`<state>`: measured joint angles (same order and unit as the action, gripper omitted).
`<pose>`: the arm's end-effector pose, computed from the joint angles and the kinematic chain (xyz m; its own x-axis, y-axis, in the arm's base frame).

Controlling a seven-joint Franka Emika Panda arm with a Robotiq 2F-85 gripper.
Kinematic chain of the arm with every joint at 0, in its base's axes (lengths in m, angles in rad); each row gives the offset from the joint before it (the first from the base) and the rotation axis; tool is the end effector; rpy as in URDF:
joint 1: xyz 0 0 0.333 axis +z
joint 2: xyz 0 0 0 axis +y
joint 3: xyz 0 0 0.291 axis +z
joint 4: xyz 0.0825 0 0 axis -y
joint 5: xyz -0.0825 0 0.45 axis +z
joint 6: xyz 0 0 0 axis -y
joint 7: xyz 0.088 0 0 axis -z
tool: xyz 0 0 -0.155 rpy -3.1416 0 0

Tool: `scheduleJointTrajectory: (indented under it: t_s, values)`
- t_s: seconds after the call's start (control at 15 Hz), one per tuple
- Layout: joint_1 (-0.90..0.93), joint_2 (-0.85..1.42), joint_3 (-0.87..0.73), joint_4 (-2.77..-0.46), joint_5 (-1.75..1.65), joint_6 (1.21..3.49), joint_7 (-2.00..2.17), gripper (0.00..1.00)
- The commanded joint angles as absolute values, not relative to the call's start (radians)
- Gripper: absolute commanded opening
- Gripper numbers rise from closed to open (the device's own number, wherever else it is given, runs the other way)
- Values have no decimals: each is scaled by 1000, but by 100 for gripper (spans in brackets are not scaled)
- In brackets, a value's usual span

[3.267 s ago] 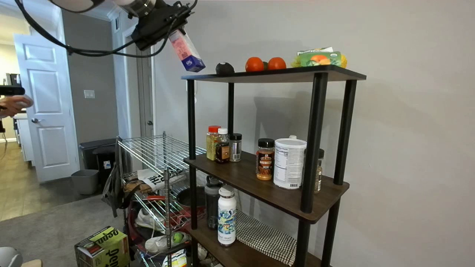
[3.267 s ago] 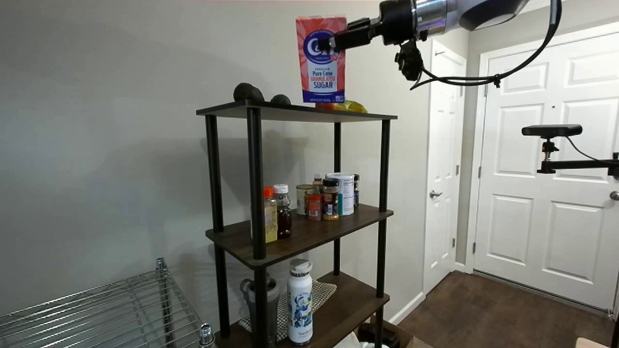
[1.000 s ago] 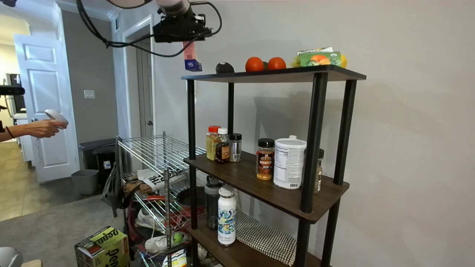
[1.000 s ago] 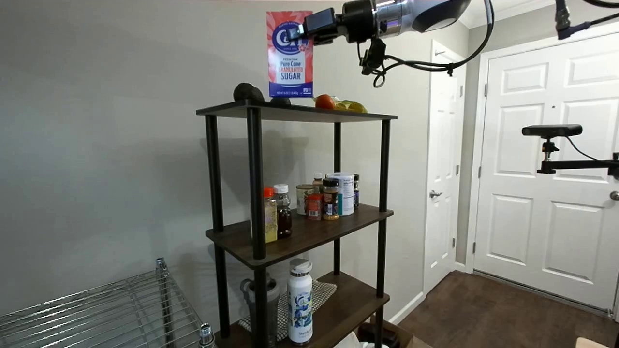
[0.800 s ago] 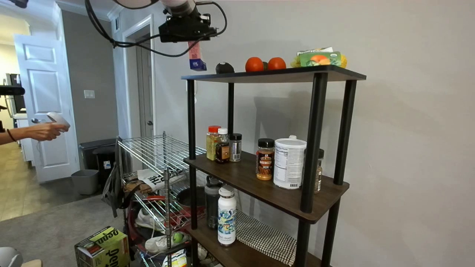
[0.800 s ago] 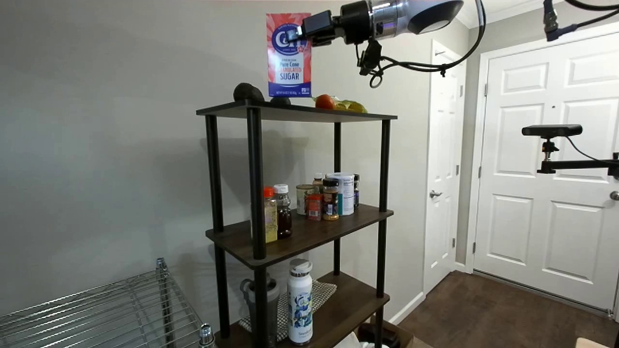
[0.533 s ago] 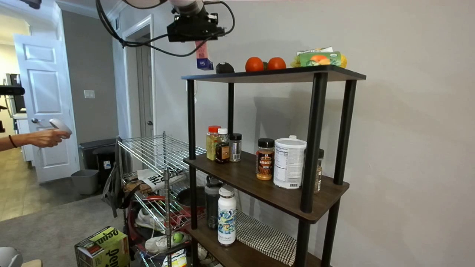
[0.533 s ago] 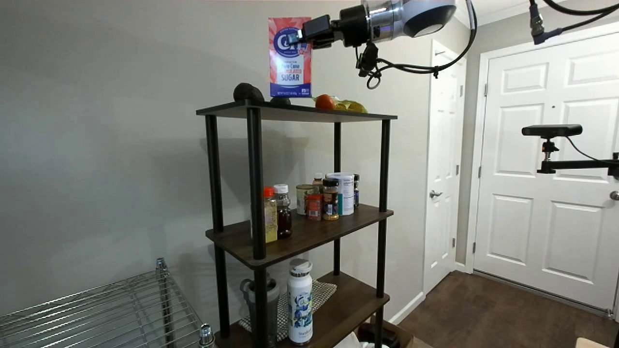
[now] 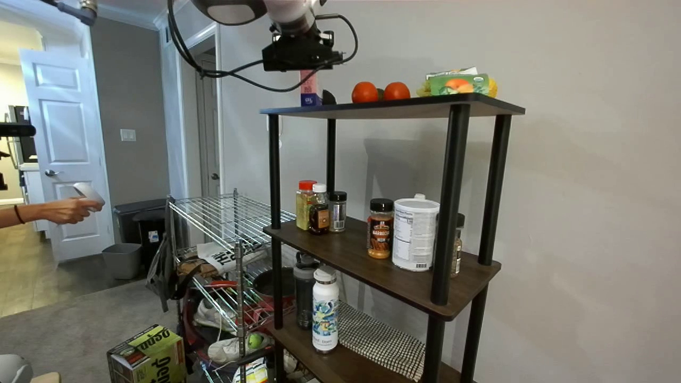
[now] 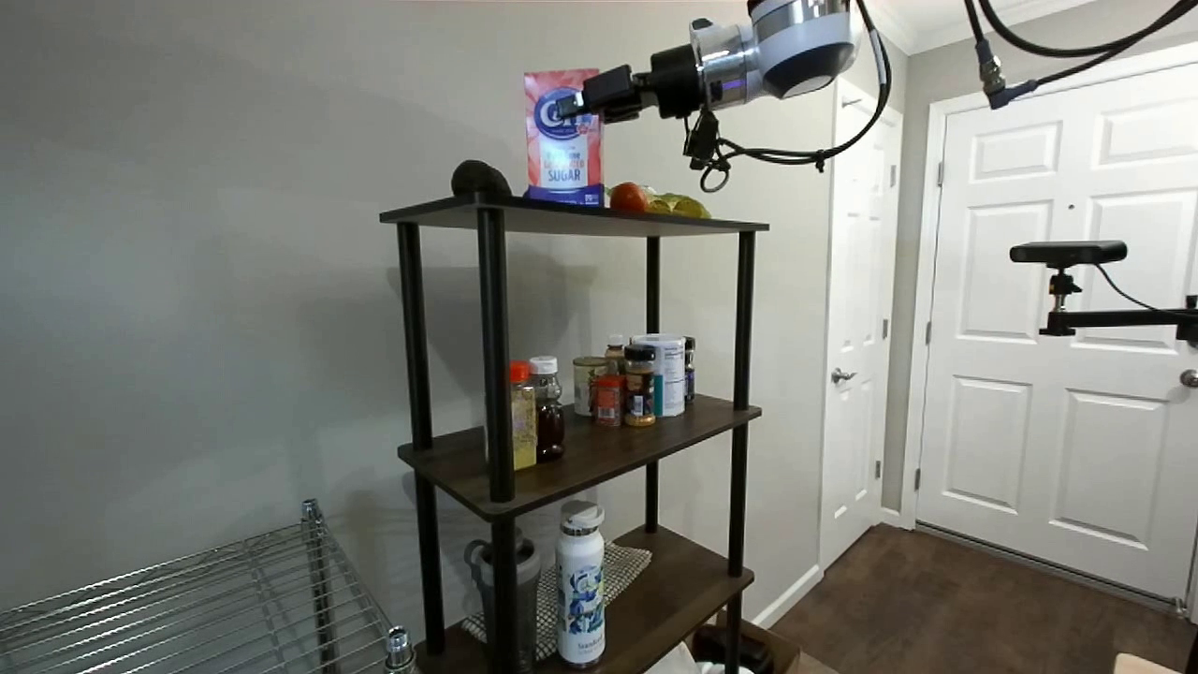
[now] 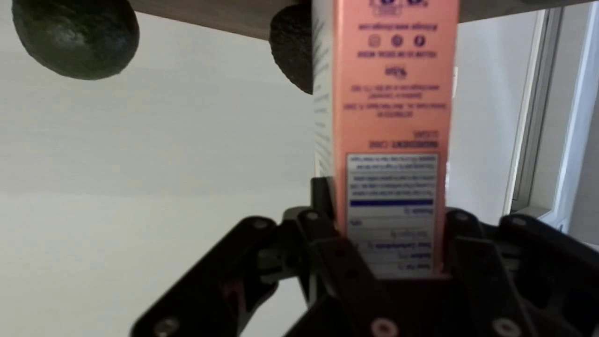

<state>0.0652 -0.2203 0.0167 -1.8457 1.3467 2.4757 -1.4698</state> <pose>0.6421 0.0797 0.6772 0.1037 0.1563 0.9822 0.6797 -0.7321 0.0447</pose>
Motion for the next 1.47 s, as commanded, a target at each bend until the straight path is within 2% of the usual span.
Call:
scheduleJointTrajectory:
  t_s: [0.0, 1.2, 1.27, 1.33, 1.4]
  values:
    - [56, -186, 12, -1797, 1349, 2490, -1489, 15]
    - [50, -165, 9, -1771, 1339, 2490, -1467, 15]
    - [48, -166, 10, -1773, 1327, 2492, -1453, 65]
    - [51, -172, 8, -1794, 1344, 2476, -1466, 41]
    - [51, -172, 8, -1792, 1344, 2477, -1466, 46]
